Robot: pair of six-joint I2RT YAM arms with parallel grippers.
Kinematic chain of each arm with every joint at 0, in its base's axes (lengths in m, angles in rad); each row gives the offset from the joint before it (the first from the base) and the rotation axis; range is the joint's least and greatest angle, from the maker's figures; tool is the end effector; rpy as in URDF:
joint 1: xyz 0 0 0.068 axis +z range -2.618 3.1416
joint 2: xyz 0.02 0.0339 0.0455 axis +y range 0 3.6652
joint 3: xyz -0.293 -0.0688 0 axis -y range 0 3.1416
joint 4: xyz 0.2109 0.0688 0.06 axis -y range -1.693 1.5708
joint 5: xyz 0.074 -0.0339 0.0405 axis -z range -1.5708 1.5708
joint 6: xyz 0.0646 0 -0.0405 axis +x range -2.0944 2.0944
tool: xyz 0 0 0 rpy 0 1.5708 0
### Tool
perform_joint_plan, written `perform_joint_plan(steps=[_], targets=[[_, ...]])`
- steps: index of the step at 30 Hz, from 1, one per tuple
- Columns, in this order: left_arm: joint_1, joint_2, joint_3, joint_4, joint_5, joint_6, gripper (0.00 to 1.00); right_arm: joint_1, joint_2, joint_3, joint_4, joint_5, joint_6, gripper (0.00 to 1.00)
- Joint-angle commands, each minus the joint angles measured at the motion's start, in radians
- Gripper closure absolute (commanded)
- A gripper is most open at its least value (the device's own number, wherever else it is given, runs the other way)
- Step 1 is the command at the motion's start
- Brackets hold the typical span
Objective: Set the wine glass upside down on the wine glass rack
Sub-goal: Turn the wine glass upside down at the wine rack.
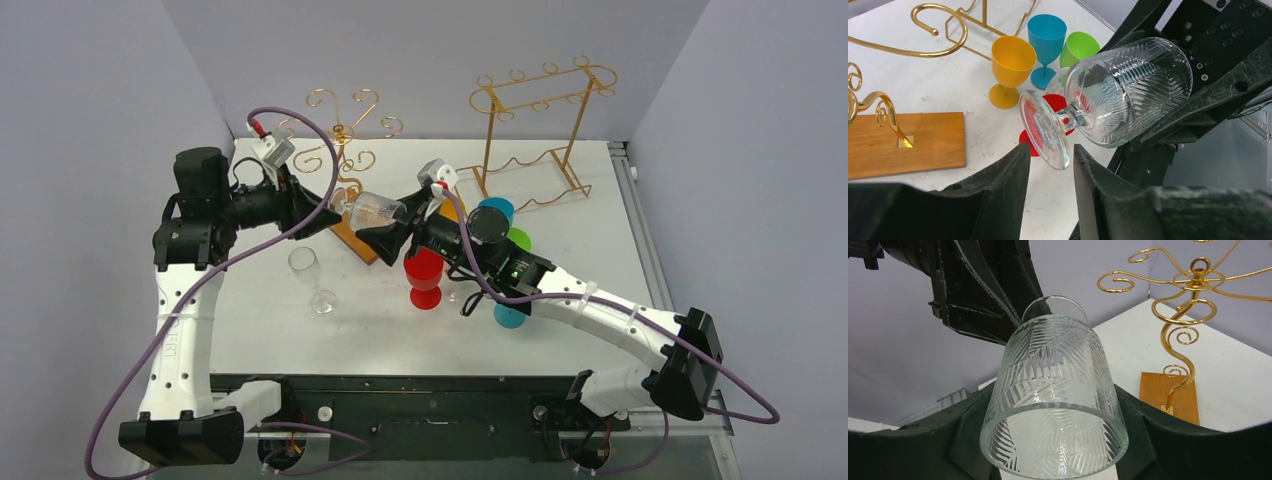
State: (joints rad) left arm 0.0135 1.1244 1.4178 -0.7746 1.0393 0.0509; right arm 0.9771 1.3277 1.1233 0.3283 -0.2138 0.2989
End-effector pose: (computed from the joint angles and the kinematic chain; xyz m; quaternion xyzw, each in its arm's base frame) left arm 0.1734 -0.0534 0.4468 0.2712 0.7374 -0.4100 0.4633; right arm 0.1588 0.2598 0.4308 -0.2944 0.5941 0.5006 0.5566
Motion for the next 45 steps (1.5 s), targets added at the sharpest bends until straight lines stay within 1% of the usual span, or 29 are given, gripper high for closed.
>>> perform_joint_plan(steps=[1, 4, 5, 6, 9, 11, 13, 15, 16, 17, 18, 19, 22, 25, 30, 34, 38, 42, 45], targets=[[-0.006, 0.002, 0.013, 0.003, 0.031, 0.041, 0.73, 0.016, 0.015, 0.079, 0.144, 0.002, 0.019, 1.00], [-0.005, -0.002, 0.015, 0.048, 0.007, 0.044, 0.92, 0.023, 0.028, 0.078, 0.154, -0.005, 0.039, 1.00], [-0.005, -0.005, 0.013, 0.064, -0.003, 0.053, 0.97, 0.023, 0.032, 0.075, 0.159, -0.005, 0.049, 1.00], [-0.006, -0.011, 0.011, 0.084, -0.015, 0.063, 1.00, 0.024, 0.037, 0.073, 0.163, -0.009, 0.059, 1.00], [-0.006, -0.026, 0.009, 0.108, -0.045, 0.146, 1.00, 0.024, 0.058, 0.069, 0.158, -0.030, 0.101, 1.00], [-0.005, -0.032, 0.022, 0.091, -0.067, 0.249, 1.00, 0.024, 0.073, 0.077, 0.126, -0.057, 0.126, 0.95], [-0.039, -0.043, 0.033, 0.066, -0.103, 0.380, 1.00, 0.022, 0.087, 0.100, 0.060, -0.087, 0.140, 0.89], [-0.050, -0.066, 0.028, 0.069, -0.138, 0.489, 1.00, 0.014, 0.090, 0.108, -0.005, -0.107, 0.143, 0.85], [-0.052, -0.079, 0.017, 0.081, -0.150, 0.535, 1.00, 0.009, 0.089, 0.105, -0.022, -0.121, 0.148, 0.82], [-0.054, -0.090, 0.009, 0.090, -0.160, 0.577, 1.00, 0.002, 0.086, 0.101, -0.035, -0.137, 0.154, 0.77], [-0.058, -0.101, 0.003, 0.094, -0.169, 0.627, 1.00, -0.003, 0.083, 0.099, -0.056, -0.155, 0.156, 0.68], [-0.062, -0.110, -0.002, 0.095, -0.178, 0.666, 1.00, -0.007, 0.080, 0.098, -0.076, -0.170, 0.154, 0.63], [-0.071, -0.134, -0.012, 0.093, -0.190, 0.788, 1.00, -0.020, 0.072, 0.102, -0.133, -0.214, 0.142, 0.40], [-0.084, -0.162, -0.031, 0.095, -0.190, 0.919, 1.00, -0.027, 0.063, 0.115, -0.182, -0.256, 0.115, 0.30], [-0.113, -0.209, -0.075, 0.105, -0.187, 1.056, 1.00, -0.046, 0.055, 0.136, -0.204, -0.338, 0.096, 0.28], [-0.135, -0.242, -0.107, 0.152, -0.186, 1.060, 1.00, -0.054, 0.073, 0.164, -0.201, -0.365, 0.095, 0.27], [-0.150, -0.263, -0.120, 0.151, -0.185, 1.100, 1.00, -0.055, 0.106, 0.170, -0.142, -0.402, 0.138, 0.26], [-0.165, -0.300, -0.158, 0.223, -0.187, 1.101, 1.00, -0.052, 0.149, 0.183, -0.106, -0.446, 0.175, 0.25], [-0.169, -0.325, -0.190, 0.281, -0.185, 1.101, 1.00, -0.046, 0.171, 0.172, -0.049, -0.468, 0.212, 0.25]])
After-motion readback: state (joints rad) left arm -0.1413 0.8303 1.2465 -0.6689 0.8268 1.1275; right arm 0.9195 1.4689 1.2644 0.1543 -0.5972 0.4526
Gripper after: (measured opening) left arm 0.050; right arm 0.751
